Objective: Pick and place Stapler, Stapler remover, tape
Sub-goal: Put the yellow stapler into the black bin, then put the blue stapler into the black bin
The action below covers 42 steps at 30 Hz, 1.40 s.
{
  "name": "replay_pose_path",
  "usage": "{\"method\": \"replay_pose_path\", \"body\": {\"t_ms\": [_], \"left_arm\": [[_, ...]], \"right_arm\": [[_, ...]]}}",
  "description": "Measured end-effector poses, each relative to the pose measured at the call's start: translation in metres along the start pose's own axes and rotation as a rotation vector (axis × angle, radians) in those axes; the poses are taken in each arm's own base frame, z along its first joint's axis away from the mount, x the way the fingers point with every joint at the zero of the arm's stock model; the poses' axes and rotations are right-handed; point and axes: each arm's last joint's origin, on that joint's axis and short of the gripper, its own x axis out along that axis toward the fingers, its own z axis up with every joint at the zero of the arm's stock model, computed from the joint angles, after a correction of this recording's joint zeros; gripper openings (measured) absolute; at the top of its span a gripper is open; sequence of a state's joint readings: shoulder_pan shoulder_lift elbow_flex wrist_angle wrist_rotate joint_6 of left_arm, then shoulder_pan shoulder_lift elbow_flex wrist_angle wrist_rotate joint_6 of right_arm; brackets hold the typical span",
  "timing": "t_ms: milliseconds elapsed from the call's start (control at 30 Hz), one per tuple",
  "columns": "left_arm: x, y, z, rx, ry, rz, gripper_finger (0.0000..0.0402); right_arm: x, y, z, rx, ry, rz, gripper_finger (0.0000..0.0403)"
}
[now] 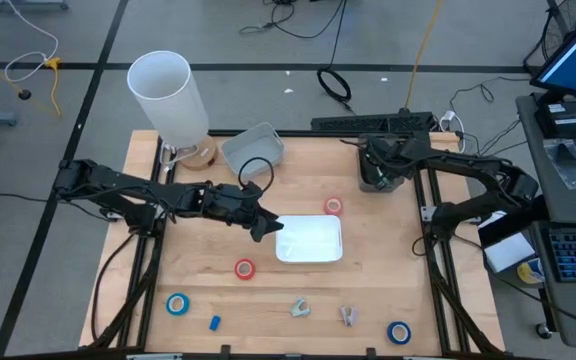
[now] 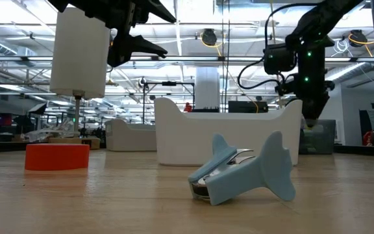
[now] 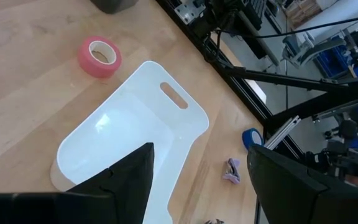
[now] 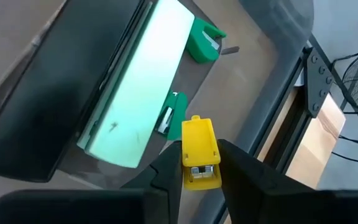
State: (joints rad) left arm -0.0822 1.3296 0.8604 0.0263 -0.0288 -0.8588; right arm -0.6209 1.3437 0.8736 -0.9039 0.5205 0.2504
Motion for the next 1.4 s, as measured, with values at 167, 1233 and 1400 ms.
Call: {"method": "replay_pose_path", "body": {"t_ms": [167,1233,1400], "left_arm": [[0.0,0.0,0.0,0.0,0.0,0.0,0.0253],[-0.001,-0.011,-0.015,0.129,0.052,-0.028,0.0253],[-0.003,-0.009,-0.029,0.15,0.125,0.046,0.0253]], "right_arm": [[0.001,0.001,0.001,0.008,-0.014,0.003,0.0088],[-0.007,-0.001,-0.001,0.029,-0.032,0.104,0.0151],[-0.02,-0.007,-0.005,0.07,-0.087,0.216,0.0149]]}}
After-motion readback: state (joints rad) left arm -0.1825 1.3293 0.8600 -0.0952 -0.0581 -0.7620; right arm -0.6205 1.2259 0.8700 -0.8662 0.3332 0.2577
